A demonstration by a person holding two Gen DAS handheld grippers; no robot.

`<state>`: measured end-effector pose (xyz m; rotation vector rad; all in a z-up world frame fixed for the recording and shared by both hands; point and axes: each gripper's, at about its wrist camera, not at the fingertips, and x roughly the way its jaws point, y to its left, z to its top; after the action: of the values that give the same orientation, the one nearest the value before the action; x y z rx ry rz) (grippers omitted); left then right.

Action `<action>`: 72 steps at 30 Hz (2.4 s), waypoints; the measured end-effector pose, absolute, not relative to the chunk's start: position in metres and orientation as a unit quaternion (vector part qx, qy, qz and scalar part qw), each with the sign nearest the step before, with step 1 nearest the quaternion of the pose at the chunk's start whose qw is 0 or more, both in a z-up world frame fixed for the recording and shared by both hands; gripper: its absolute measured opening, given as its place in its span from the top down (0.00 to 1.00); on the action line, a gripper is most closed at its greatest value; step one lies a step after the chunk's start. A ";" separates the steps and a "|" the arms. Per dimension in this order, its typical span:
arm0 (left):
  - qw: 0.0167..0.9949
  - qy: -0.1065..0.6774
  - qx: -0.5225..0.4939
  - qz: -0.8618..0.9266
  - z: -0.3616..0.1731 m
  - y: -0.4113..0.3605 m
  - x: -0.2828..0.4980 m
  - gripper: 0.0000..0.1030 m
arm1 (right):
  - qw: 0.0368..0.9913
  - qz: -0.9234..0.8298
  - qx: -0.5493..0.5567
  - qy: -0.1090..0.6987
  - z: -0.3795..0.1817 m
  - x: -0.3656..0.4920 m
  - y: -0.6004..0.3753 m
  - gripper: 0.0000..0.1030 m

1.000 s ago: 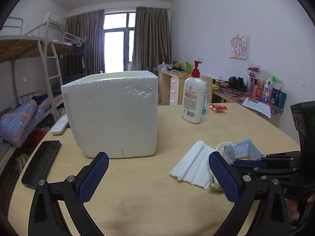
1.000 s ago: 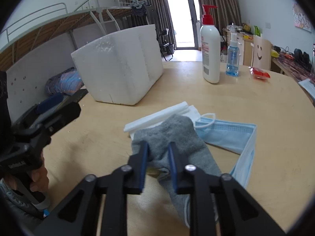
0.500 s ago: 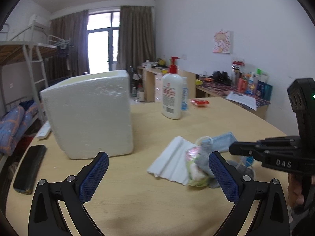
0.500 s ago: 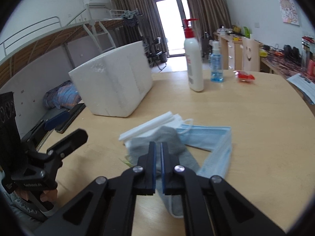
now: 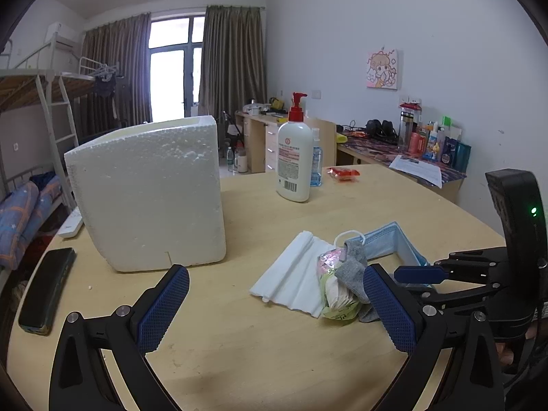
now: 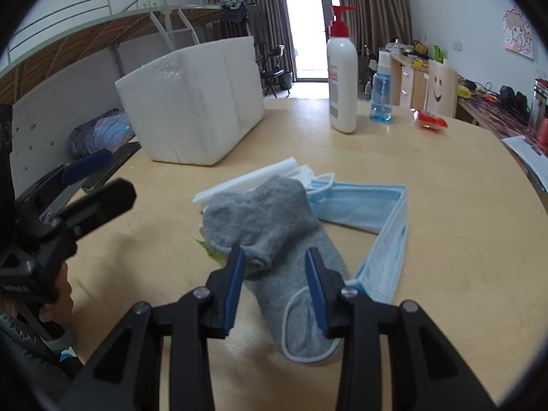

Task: Organize soft objects
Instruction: 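Lower the right gripper onto the grey sock and close on it, then lift the grey sock off the table with the right gripper, then close the left gripper on the rolled green-labelled packet while the right gripper holds the sock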

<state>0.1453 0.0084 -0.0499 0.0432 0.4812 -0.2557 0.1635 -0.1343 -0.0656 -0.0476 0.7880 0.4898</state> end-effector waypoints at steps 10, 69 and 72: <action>0.961 0.245 0.019 -0.129 -0.054 0.009 0.149 0.01 | 0.884 0.224 -0.076 0.403 -0.078 0.173 -0.123 0.59; 0.931 0.298 0.059 -0.200 -0.069 -0.058 0.174 0.05 | 0.943 0.195 0.101 0.252 -0.003 0.136 -0.234 0.91; 0.926 0.315 0.063 -0.198 -0.075 -0.064 0.182 0.11 | 0.941 0.193 0.105 0.257 -0.007 0.137 -0.239 0.91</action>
<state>0.1820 -0.0637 -0.0754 0.1282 0.6468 -0.4069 0.1370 -0.2389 -0.0072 0.2147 0.5245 0.3937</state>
